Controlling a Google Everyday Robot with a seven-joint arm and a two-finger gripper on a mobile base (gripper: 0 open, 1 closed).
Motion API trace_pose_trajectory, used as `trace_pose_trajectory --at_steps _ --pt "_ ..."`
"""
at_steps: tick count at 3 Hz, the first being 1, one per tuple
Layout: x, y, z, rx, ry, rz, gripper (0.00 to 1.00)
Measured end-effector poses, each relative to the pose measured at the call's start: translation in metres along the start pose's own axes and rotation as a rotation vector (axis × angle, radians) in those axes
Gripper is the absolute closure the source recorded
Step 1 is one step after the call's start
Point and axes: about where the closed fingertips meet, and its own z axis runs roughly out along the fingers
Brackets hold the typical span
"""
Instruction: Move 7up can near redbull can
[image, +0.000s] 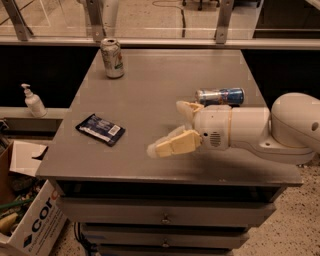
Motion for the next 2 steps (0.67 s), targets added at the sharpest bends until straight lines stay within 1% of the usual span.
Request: trace_pose_trajectory --at_steps 1,2 --pt "-0.016 -0.004 0.024 -0.016 -0.067 -0.009 0.0" --pt "-0.033 -0.003 0.053 -0.033 -0.125 -0.011 0.0"
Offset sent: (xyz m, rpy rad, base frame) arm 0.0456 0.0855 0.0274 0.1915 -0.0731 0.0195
